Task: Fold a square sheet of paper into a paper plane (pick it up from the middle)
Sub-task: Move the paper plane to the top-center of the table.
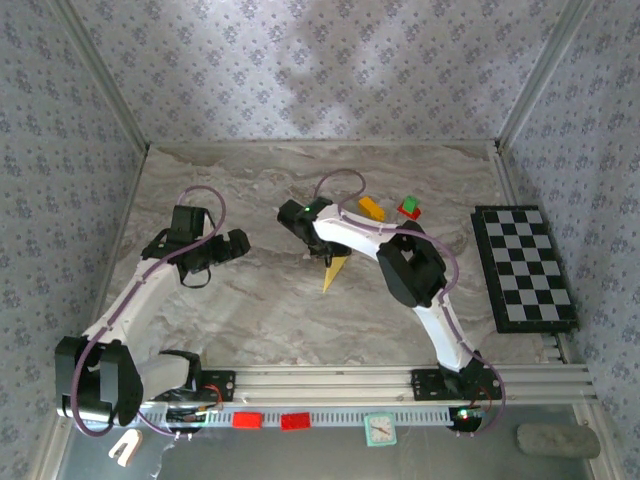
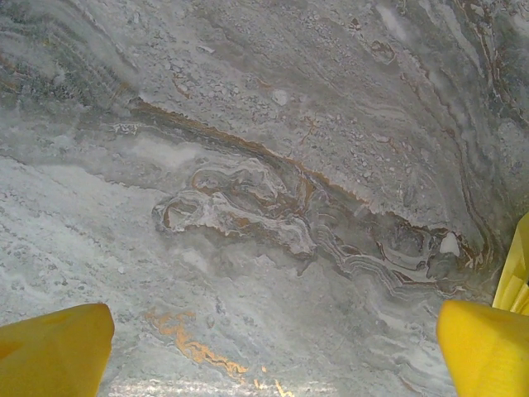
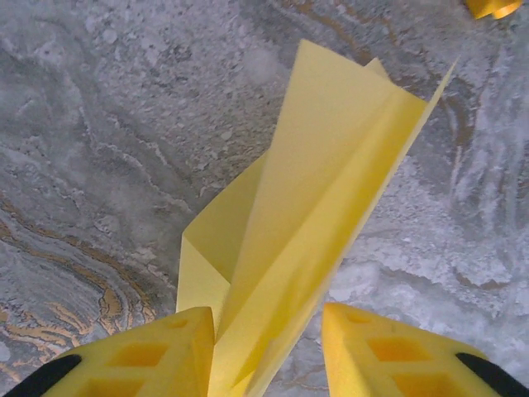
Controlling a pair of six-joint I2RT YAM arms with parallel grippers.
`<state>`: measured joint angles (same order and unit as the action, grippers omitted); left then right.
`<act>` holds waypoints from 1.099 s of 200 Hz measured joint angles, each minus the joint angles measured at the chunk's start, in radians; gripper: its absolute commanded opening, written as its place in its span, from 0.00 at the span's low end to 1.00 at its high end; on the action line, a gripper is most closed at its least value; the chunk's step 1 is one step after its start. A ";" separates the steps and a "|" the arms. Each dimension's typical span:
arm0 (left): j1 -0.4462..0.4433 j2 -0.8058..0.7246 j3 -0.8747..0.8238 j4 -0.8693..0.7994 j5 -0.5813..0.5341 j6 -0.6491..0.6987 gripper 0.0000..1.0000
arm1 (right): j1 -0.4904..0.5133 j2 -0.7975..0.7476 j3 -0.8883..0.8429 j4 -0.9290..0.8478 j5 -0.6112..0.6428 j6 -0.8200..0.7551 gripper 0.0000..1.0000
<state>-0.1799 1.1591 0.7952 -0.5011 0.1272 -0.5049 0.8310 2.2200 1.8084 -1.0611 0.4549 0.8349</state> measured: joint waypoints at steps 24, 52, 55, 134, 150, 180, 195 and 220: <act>0.002 0.000 0.000 0.000 0.004 0.000 1.00 | 0.000 -0.020 -0.013 -0.003 0.003 0.016 0.31; 0.002 0.000 0.000 0.000 0.008 0.000 1.00 | 0.000 -0.023 -0.019 -0.005 0.002 0.026 0.25; 0.002 0.000 0.000 0.000 0.008 0.000 1.00 | 0.000 -0.023 -0.020 -0.005 0.002 0.026 0.24; 0.002 0.000 0.000 0.000 0.015 0.000 1.00 | -0.005 -0.024 -0.039 0.002 0.002 0.029 0.07; 0.002 0.000 0.000 0.000 0.015 0.000 1.00 | -0.006 -0.033 -0.043 0.005 0.002 0.026 0.04; 0.011 0.000 -0.007 0.016 0.026 -0.010 1.00 | -0.006 -0.081 -0.043 0.019 0.000 -0.006 0.03; 0.027 0.000 -0.023 0.034 0.045 -0.029 1.00 | -0.006 -0.127 -0.047 0.055 -0.026 -0.047 0.04; 0.058 -0.013 -0.064 0.074 0.092 -0.072 1.00 | -0.011 -0.222 -0.085 0.169 -0.140 -0.133 0.05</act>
<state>-0.1219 1.1458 0.7307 -0.4271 0.2188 -0.5766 0.8200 1.9984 1.7237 -0.8925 0.3153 0.7021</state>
